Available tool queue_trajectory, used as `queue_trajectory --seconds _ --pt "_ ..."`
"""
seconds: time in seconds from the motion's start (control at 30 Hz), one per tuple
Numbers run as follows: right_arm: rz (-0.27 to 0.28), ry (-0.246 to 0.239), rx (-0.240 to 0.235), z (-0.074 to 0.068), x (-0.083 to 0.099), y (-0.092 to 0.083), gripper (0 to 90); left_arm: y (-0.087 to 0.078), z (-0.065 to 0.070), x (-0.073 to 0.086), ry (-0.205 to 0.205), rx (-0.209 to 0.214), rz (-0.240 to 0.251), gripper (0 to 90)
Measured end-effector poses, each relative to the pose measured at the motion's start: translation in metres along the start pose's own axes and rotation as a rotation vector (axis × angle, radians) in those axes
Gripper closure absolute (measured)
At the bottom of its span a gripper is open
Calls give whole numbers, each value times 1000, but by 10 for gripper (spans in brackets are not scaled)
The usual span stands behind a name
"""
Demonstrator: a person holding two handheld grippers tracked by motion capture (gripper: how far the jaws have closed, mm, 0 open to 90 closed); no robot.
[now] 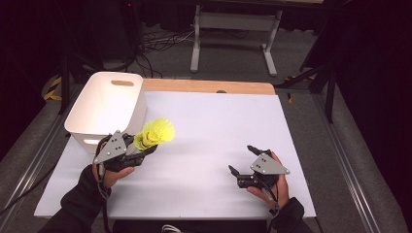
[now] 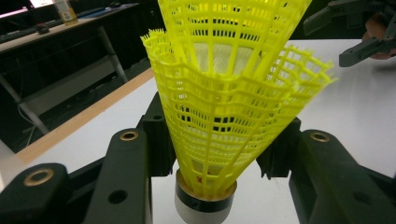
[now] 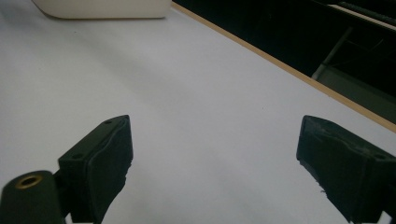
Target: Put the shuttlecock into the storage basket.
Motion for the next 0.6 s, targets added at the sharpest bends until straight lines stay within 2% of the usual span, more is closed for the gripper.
queue_trajectory --seconds 0.6 --pt "-5 -3 0 0 0 0 113 -7 -8 1 -14 -26 9 554"
Point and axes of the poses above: each handheld gripper's, and its own axes: y roughly forward along the jaws, x roughly out of its underside, z roughly to its right, the point moved 1 cm from there along y, roughly forward along the jaws, and after that the axes turned 4 degrees about y, right-handed, at the moved point
